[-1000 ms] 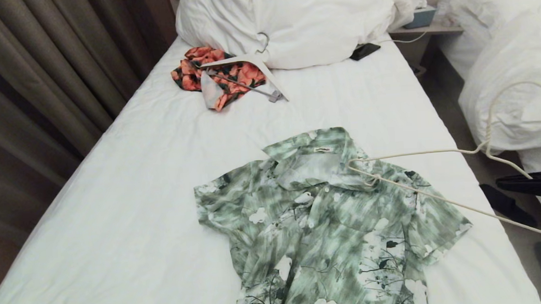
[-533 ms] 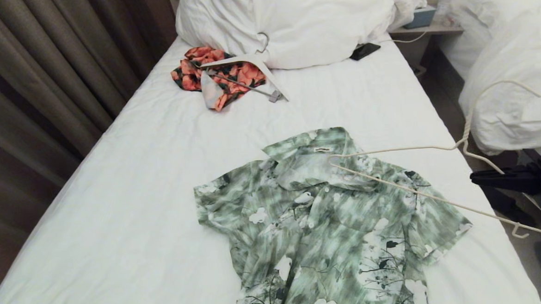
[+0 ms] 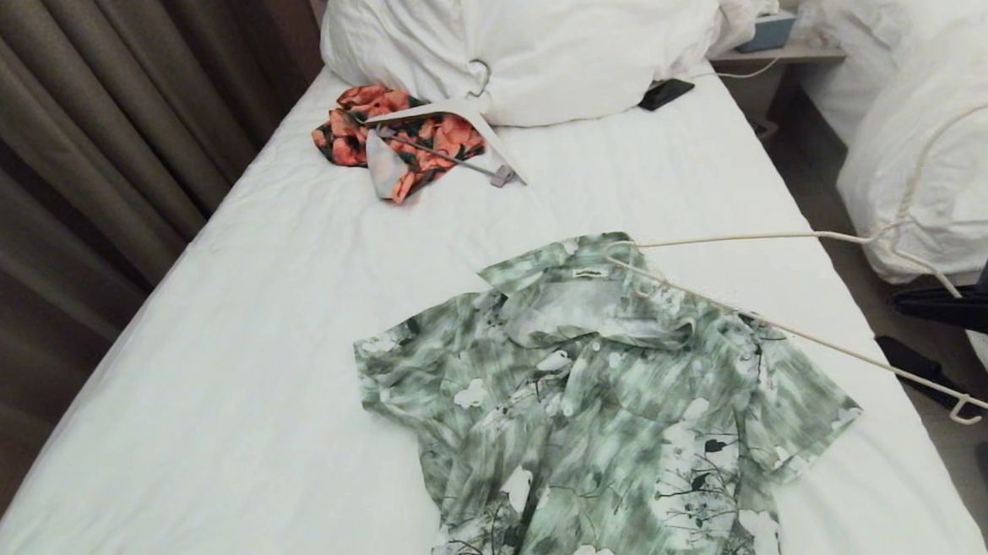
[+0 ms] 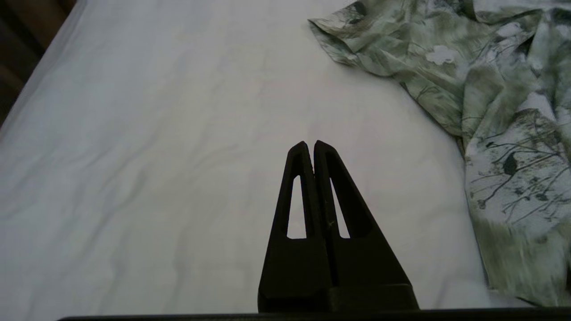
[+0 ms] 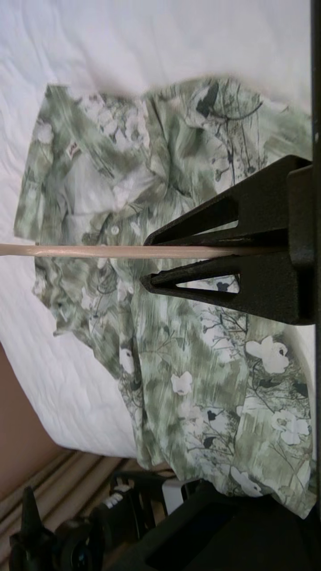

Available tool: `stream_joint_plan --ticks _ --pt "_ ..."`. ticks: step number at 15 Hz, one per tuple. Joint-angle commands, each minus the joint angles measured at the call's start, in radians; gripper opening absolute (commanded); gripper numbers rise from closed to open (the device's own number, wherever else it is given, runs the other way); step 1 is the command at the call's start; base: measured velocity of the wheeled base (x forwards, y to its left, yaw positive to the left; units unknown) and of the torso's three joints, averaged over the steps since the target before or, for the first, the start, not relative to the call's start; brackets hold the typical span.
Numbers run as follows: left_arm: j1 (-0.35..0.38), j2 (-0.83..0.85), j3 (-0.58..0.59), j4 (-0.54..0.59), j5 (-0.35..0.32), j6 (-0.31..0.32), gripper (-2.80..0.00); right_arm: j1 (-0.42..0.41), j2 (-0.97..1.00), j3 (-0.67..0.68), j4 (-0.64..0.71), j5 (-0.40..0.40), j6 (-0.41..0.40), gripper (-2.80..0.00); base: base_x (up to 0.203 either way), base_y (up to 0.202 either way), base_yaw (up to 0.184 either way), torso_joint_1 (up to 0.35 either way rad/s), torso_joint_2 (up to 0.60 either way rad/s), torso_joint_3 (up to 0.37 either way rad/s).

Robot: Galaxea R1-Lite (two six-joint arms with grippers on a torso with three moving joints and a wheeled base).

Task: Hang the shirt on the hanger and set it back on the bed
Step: Lift the shirt and hanger

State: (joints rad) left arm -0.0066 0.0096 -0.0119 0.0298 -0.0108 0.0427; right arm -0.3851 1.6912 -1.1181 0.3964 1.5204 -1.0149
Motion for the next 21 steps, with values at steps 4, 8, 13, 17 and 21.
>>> stream_joint_plan --ticks 4,8,13,17,21 --pt "-0.012 0.275 -0.082 -0.021 -0.044 0.006 -2.8 -0.004 0.001 -0.026 0.002 0.01 -0.003 -2.8 0.0 0.0 0.0 0.0 0.0 0.0" --pt "-0.041 0.727 -0.217 -0.14 -0.157 -0.055 -2.8 -0.005 0.005 -0.043 0.006 0.01 -0.002 -2.8 0.0 0.0 0.0 0.0 0.0 0.0" --pt "-0.163 1.349 -0.267 -0.636 -0.214 -0.16 -2.8 -0.006 0.008 -0.043 0.01 0.01 0.014 -2.8 0.0 0.0 0.0 0.0 0.0 0.0" --pt "-0.289 1.742 -0.416 -0.959 -0.127 -0.207 -2.8 -0.006 0.043 -0.06 0.009 0.01 0.016 -2.8 0.0 0.0 0.0 0.0 0.0 0.0" --pt "-0.415 1.926 -0.666 -1.028 -0.027 -0.211 0.0 -0.008 0.082 -0.083 0.007 0.01 0.016 -2.8 0.0 0.0 0.0 0.0 0.0 0.0"
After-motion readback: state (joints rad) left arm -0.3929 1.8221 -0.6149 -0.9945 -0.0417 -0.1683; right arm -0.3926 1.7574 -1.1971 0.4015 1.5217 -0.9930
